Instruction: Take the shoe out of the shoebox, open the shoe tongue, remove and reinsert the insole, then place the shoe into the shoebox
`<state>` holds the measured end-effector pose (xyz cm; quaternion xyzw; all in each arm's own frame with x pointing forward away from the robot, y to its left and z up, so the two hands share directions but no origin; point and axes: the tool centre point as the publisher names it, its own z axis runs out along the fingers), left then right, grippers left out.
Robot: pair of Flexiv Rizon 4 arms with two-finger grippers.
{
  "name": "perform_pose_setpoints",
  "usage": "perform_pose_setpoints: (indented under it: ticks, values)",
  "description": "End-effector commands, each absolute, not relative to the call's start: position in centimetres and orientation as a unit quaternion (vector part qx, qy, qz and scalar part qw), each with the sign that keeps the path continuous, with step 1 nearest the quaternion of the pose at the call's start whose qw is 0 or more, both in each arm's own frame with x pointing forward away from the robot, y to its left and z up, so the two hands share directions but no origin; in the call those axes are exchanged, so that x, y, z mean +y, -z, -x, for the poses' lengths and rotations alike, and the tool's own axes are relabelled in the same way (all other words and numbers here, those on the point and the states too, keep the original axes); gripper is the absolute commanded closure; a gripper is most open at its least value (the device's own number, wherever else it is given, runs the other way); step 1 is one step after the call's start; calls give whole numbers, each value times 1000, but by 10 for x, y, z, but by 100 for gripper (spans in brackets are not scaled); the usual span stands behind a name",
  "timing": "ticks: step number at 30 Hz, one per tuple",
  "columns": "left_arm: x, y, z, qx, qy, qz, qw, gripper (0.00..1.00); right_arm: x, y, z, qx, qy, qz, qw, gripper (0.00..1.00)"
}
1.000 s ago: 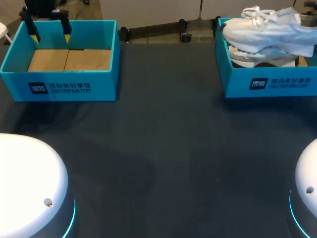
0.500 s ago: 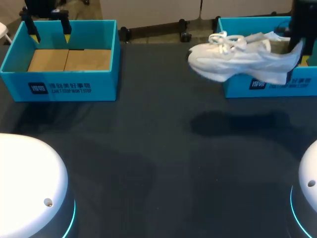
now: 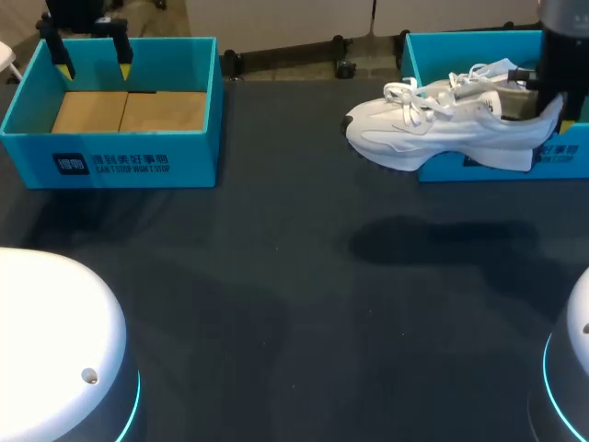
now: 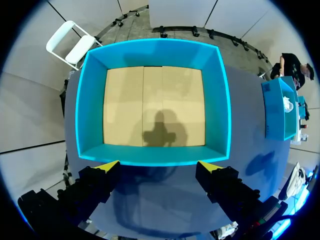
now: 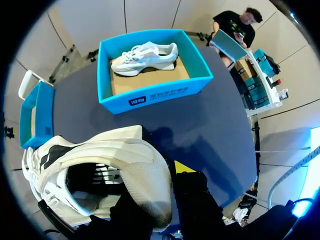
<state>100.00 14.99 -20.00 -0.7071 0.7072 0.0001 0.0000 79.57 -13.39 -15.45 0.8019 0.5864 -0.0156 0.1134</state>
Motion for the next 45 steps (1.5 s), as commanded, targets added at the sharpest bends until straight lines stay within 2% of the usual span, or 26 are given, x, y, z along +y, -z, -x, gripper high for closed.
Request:
perform_pose_setpoints:
  ticks: [1,21,38,45]
  values:
    - [150,200,-1000,707,0,707,0,0,-117,158,-792,594,24,-795,122,100]
    - [150,200,-1000,707,0,707,0,0,-13,254,-702,615,17,-784,89,100]
    - [150,200,-1000,707,0,707,0,0,-13,254,-702,615,17,-784,89,100]
    - [150,200,-1000,707,0,707,0,0,38,291,-686,645,41,-757,92,100]
